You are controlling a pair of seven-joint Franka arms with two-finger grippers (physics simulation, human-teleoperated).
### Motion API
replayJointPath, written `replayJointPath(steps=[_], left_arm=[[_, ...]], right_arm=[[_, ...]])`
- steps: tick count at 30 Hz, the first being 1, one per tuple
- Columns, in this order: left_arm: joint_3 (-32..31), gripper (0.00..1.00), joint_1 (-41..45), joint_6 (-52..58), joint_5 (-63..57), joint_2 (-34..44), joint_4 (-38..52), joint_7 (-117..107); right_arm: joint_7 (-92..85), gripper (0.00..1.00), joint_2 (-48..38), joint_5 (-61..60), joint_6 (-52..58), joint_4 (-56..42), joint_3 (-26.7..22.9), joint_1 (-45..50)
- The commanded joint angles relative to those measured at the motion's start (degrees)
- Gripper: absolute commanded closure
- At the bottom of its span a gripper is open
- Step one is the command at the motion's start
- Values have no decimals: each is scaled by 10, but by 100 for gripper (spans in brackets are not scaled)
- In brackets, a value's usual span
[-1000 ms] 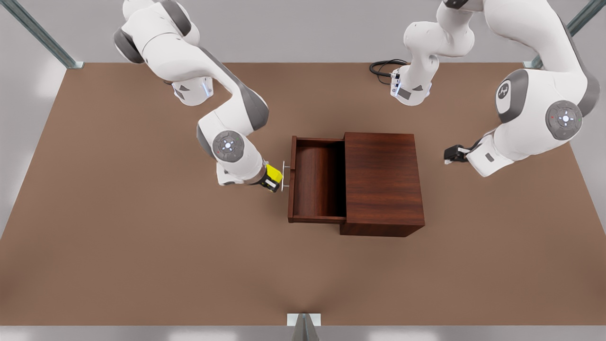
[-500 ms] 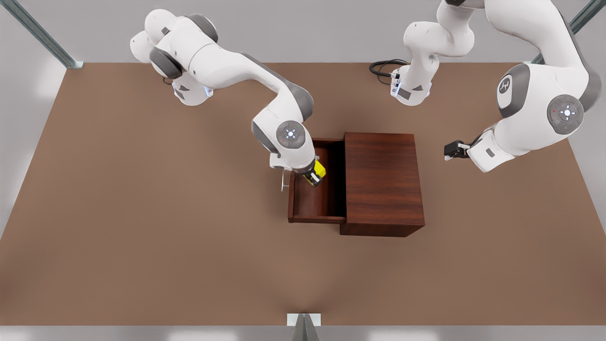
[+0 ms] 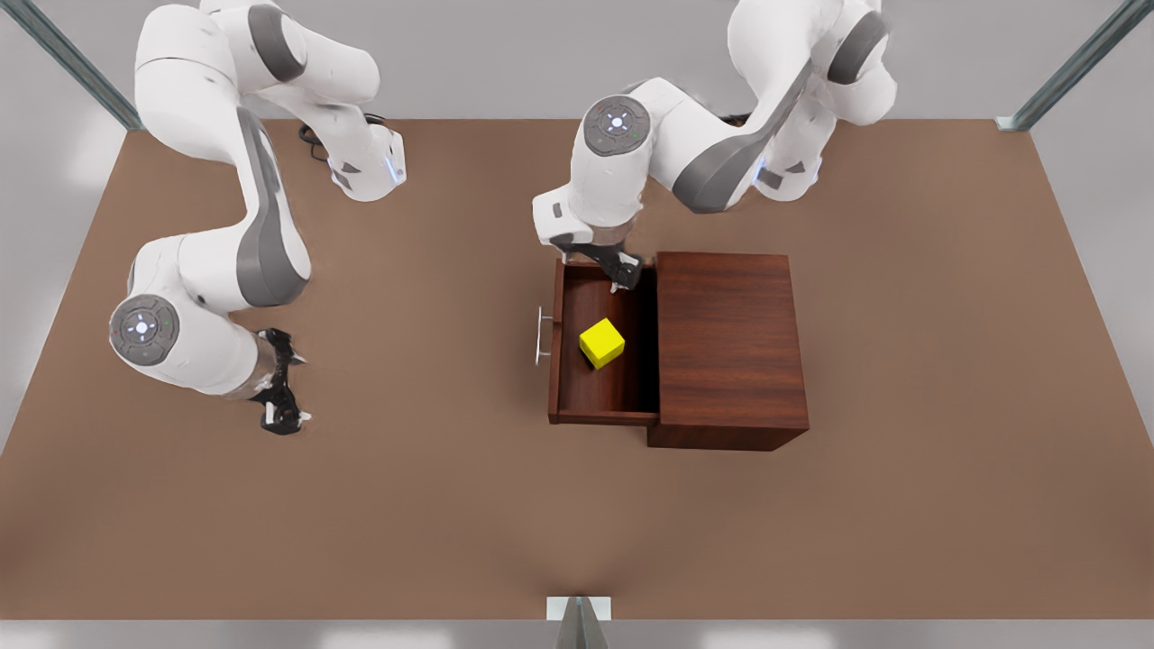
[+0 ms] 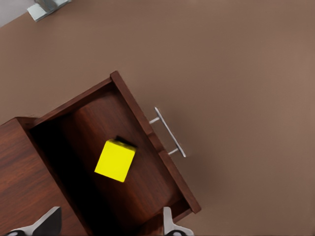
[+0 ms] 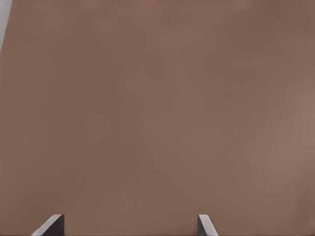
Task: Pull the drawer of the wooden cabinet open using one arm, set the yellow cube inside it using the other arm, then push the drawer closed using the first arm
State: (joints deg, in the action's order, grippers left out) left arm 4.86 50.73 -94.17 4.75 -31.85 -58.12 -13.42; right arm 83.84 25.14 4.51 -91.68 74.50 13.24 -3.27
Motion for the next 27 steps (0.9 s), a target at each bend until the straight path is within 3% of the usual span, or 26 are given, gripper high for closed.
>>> replayJointPath(steps=[1,6,13,20,27], left_arm=[[1,0,38,-181,-15,-44,33,-630],[1,0,117,-225,-167,-130,32,-813],[55,0,113,-402,-168,-204,34,-780],[76,0,113,-332,-168,-221,34,-691],[84,0,140,-338,-181,-262,34,-700]], right_arm=[[-638,0,-28,12,0,48,1,-18],[-615,0,-39,15,22,69,-2,-23],[-615,0,-36,13,38,50,-1,-19],[-620,0,-36,14,38,50,0,-18],[-616,0,-35,14,38,50,2,-17]])
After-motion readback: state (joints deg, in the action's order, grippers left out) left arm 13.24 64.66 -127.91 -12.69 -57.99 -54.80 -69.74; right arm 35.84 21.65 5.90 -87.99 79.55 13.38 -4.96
